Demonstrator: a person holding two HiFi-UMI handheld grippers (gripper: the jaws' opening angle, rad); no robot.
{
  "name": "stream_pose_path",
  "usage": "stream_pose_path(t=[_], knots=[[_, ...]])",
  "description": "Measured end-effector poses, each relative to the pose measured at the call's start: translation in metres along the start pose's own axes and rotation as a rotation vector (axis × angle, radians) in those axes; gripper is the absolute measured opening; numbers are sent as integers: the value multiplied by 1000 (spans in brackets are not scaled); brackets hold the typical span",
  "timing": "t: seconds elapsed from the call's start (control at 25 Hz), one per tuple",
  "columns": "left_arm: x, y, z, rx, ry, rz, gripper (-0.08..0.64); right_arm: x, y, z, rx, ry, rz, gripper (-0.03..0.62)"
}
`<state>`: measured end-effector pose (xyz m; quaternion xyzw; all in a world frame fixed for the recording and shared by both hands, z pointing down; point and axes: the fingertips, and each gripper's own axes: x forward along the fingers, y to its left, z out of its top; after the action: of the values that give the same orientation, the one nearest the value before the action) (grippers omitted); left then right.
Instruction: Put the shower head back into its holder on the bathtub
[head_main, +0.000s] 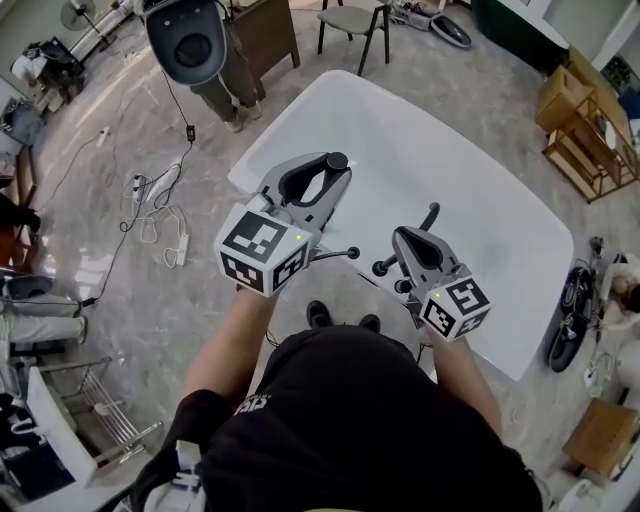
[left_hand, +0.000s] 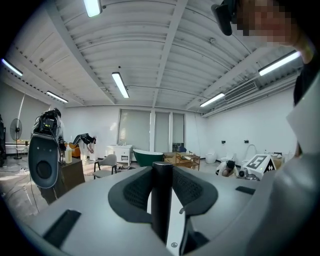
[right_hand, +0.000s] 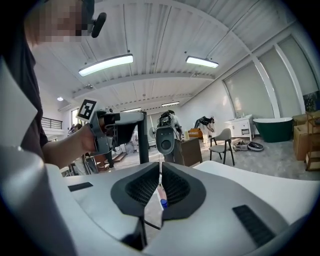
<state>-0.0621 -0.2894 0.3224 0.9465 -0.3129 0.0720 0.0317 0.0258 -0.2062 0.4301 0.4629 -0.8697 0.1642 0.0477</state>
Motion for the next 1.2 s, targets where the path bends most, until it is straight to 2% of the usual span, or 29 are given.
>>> stream_pose_path(t=[0.2, 0.56, 0.84, 1.0, 1.2], knots=[[19, -22, 26, 37, -41, -38, 130, -15, -23, -1, 29, -15, -26, 28], [37, -41, 32, 39, -66, -76, 130, -28, -38, -9, 49, -14, -46, 25], [42, -53, 53, 60, -133, -111, 130, -32, -48, -8, 55, -11, -72, 23], [49, -55, 44, 56, -99, -123, 130, -38, -49, -5, 52, -18, -87, 23], [63, -51, 7, 48, -11, -109, 130, -42, -56, -11, 69, -13, -103, 21]])
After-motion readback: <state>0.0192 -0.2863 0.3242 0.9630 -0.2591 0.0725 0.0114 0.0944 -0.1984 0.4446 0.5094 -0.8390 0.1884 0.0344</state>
